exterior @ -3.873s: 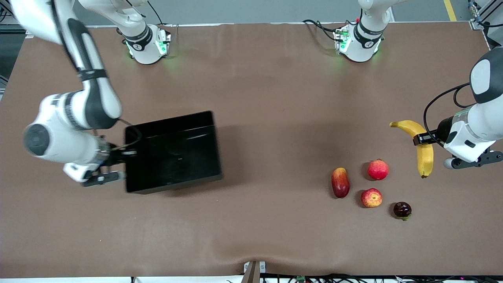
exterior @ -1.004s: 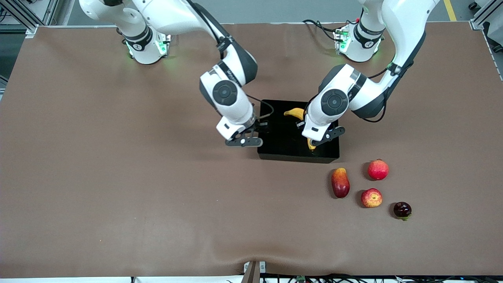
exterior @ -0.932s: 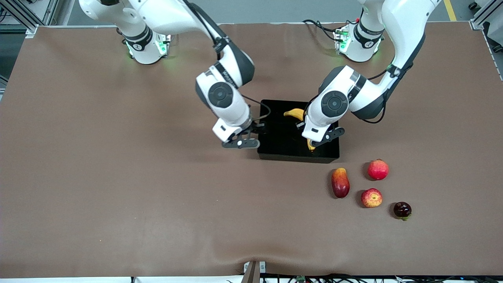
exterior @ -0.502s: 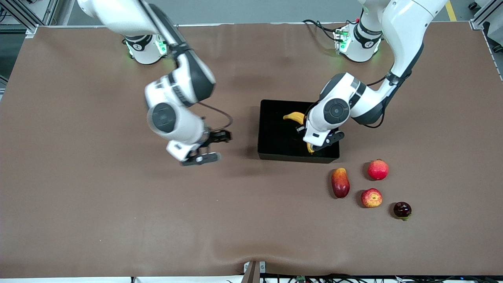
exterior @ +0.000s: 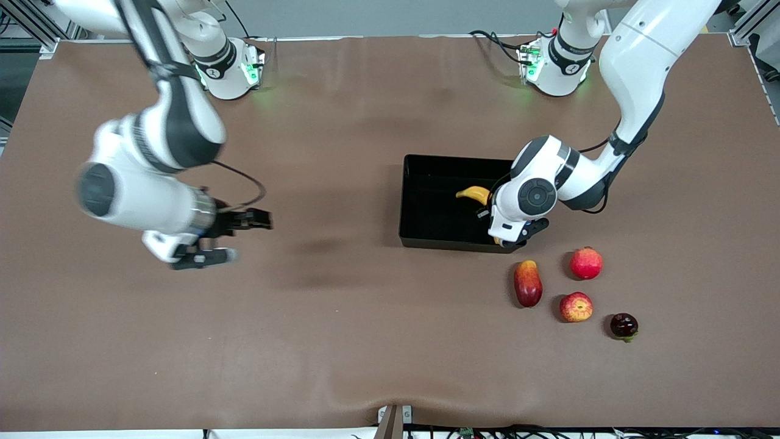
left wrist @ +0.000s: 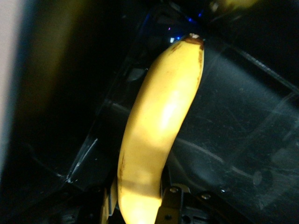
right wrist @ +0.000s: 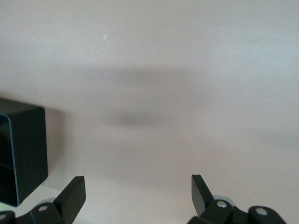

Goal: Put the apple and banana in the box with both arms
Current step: 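Release the banana into the box while the right gripper withdraws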

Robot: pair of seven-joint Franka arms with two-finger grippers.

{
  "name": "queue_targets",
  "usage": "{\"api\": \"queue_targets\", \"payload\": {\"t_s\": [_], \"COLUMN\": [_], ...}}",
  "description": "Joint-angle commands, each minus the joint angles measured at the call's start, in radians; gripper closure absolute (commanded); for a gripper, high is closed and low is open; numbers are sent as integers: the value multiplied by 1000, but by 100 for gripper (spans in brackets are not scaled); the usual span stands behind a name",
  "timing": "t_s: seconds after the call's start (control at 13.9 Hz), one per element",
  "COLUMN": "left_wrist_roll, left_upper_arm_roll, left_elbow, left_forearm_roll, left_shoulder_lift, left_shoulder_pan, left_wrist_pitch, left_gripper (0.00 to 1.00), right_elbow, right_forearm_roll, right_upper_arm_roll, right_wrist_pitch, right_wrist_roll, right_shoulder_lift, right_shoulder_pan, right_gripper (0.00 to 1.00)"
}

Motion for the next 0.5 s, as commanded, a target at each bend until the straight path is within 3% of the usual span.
{"api": "queue_targets", "payload": {"t_s": [0.0, 0.22, 0.43], "left_wrist_roll": [-11, -10, 42], "left_upper_arm_roll": [-7, -12, -11], "left_elbow": [4, 36, 222], "left_forearm_roll": [23, 21, 20], "left_shoulder_lift": [-7, -100, -161], "left_shoulder_pan": [10, 11, 19], "left_wrist_pitch": [6, -61, -329], "left_gripper": [0, 0, 0], "right_elbow": [-48, -37, -17], "right_forearm_roll": [-62, -147, -150], "right_upper_arm_roll": [23, 23, 23], "right_wrist_pitch": [1, -57, -90], "right_wrist_roll": [-38, -62, -65], "right_shoulder_lift": [-107, -161, -207], "right_shoulder_pan": [-69, -130, -207], "right_gripper": [0, 0, 0]}}
